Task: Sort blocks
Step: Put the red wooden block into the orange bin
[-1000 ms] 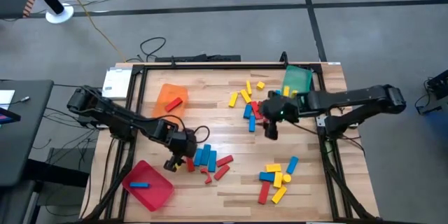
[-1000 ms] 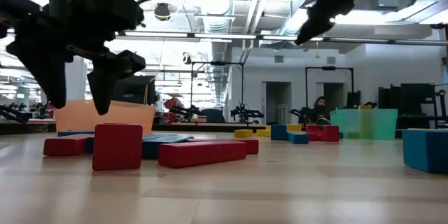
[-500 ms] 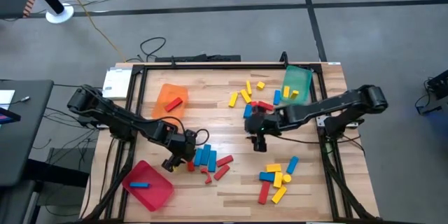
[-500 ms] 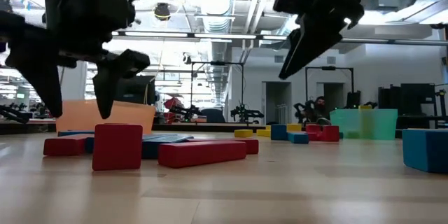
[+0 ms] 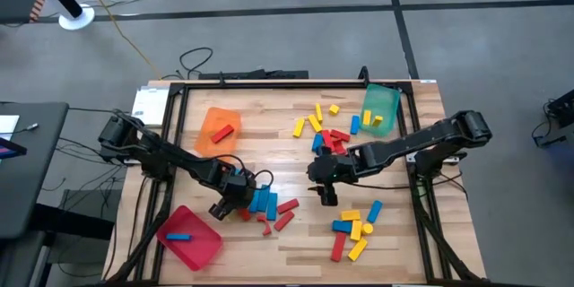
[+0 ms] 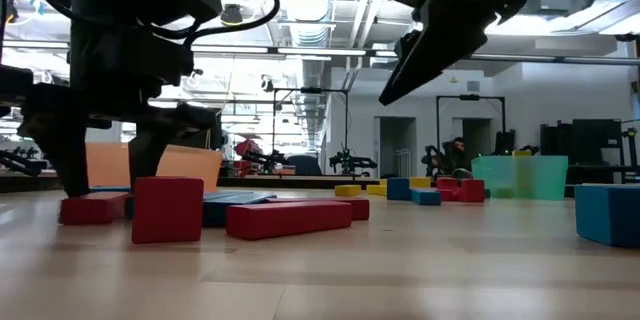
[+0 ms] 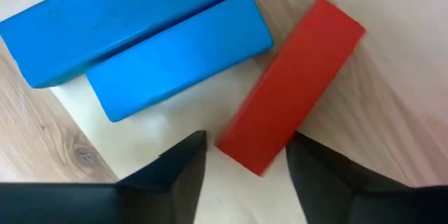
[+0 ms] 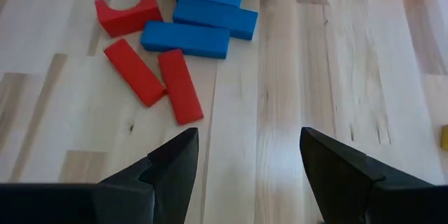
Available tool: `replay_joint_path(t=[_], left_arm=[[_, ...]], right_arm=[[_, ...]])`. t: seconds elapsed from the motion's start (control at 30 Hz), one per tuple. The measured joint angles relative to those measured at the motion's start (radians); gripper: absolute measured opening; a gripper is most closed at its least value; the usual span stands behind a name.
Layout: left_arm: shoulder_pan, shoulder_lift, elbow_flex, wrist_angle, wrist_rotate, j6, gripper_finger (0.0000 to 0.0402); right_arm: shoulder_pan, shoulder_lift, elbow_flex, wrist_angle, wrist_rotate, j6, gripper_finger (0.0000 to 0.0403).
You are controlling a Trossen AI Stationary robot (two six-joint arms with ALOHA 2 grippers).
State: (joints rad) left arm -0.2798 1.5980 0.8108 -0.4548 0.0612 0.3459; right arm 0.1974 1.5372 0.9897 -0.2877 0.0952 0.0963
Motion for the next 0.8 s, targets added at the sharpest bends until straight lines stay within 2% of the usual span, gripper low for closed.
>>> replay_joint_path(t=[0.3,0.47,0.63,0.8], left_arm=[[0.000,-0.002,0.000,-0.030,0.034,0.011,0.0056],[0.000,0.000,0.014,-0.060,0.048,0.009,0.0007],[0.003,0.001,0.026,-0.081,0.042,-0.007,0.0013],[-0.014,0.001,0.029,-0.097,-0.004,-0.019,0.0057]], right_arm=[[-0.003,0.005,0.000,0.076,0.000,-0.003,0.0265],[-0.003,0.005,0.000,0.104,0.001,-0.015,0.0265],[-0.001,0.005,0.000,0.115,0.001,-0.016,0.0265],[0.007,0.005,0.000,0.137,0.001,-0.013,0.0265]])
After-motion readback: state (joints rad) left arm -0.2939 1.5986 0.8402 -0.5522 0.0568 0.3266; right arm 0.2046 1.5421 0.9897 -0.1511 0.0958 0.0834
